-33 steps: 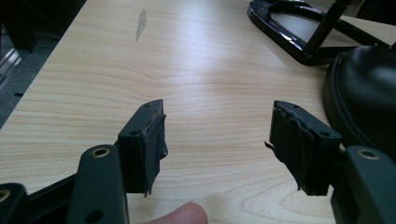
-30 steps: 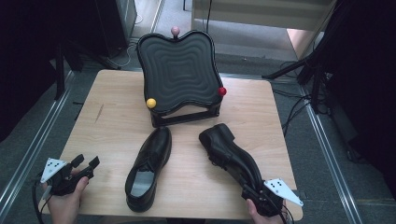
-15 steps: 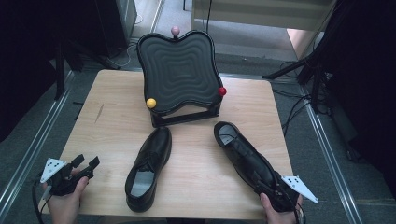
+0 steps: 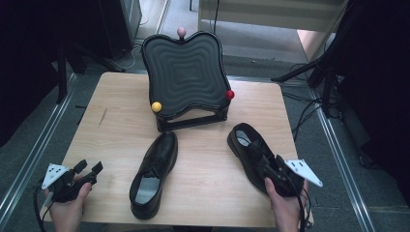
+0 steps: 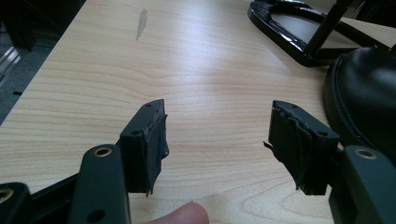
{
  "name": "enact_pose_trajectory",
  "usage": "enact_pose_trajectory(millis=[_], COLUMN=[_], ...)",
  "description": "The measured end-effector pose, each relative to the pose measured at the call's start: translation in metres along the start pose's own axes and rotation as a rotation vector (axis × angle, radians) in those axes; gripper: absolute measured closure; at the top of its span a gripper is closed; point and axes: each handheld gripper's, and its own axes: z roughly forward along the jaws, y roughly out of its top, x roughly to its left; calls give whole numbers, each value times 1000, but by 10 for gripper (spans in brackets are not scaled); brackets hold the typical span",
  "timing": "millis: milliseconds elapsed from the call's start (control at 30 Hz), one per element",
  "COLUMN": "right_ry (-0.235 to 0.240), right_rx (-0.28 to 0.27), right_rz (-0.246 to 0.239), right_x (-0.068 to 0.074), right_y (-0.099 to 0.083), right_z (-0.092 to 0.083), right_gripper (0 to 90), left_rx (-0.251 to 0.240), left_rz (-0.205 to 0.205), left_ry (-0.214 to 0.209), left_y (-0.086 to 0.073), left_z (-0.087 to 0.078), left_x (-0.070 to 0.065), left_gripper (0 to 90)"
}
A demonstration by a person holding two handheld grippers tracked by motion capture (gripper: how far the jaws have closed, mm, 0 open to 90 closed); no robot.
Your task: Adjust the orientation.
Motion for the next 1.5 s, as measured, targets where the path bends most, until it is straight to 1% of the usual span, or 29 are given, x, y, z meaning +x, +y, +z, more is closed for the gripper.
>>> enact_pose_trajectory(millis=[67,133,200,267,367,400,467,500,533,600,667,700,733,867,900,933,967,1000,1067,1100,1167,1200,1233,1267,1367,1400,1433,1467,1500], right_ry=[-2,-1,-41,-76,-170,-233,-293,-293,-352,-389,-355,-355,-320,-271,-267,-272,-272,-248,-196,-196,-111,-21,-21,86,273,321,349,349,349], right_rx=[20,41,52,62,96,118,140,140,176,178,174,174,169,194,195,197,197,195,198,198,203,195,195,179,150,140,137,135,135], right_rz=[8,39,59,68,78,78,81,81,62,44,53,53,39,-46,-59,-70,-70,-113,-142,-142,-186,-264,-264,-352,-467,-479,-472,-466,-466], right_x=[5,9,15,21,33,36,39,39,43,44,42,42,44,54,55,56,56,57,57,57,57,57,57,55,51,49,48,48,48], right_y=[12,24,34,40,44,42,39,39,32,29,28,28,27,23,23,22,22,20,19,19,17,13,13,10,4,2,0,-2,-2], right_z=[14,29,43,56,78,85,93,93,101,101,97,97,91,80,78,76,76,72,68,68,62,55,55,45,28,23,19,16,16], right_gripper=[517,508,480,401,245,209,173,173,157,157,158,158,224,299,338,434,434,520,553,553,566,571,571,579,568,560,542,480,480], left_rx=[1,2,4,7,9,9,13,13,15,17,18,18,18,21,21,20,20,21,20,20,20,18,18,20,22,23,24,24,24], left_rz=[1,2,3,6,10,9,10,10,8,7,6,6,5,3,3,1,1,-4,-6,-6,-7,-7,-7,-5,-2,-1,0,1,1], left_ry=[2,2,2,1,5,4,5,5,6,5,4,4,4,8,8,6,6,3,0,0,-1,-1,-1,0,1,1,2,4,4], left_y=[0,0,0,0,-1,-1,-1,-1,-1,-1,-1,-1,-1,-1,-1,-1,-1,-1,-1,-1,-1,-1,-1,-1,-1,-1,-1,-1,-1], left_z=[0,0,1,1,1,1,1,1,1,1,1,1,1,2,2,2,2,1,1,1,1,2,2,2,2,2,2,3,3], left_x=[0,0,0,-1,-1,-2,-2,-2,-1,-1,-1,-1,-1,-1,-1,-1,-1,-1,0,0,0,0,0,0,-1,-1,-1,-2,-2], left_gripper=[378,377,378,378,378,378,378,378,378,378,378,378,378,379,379,379,379,379,379,379,380,381,381,382,382,382,383,383,383])
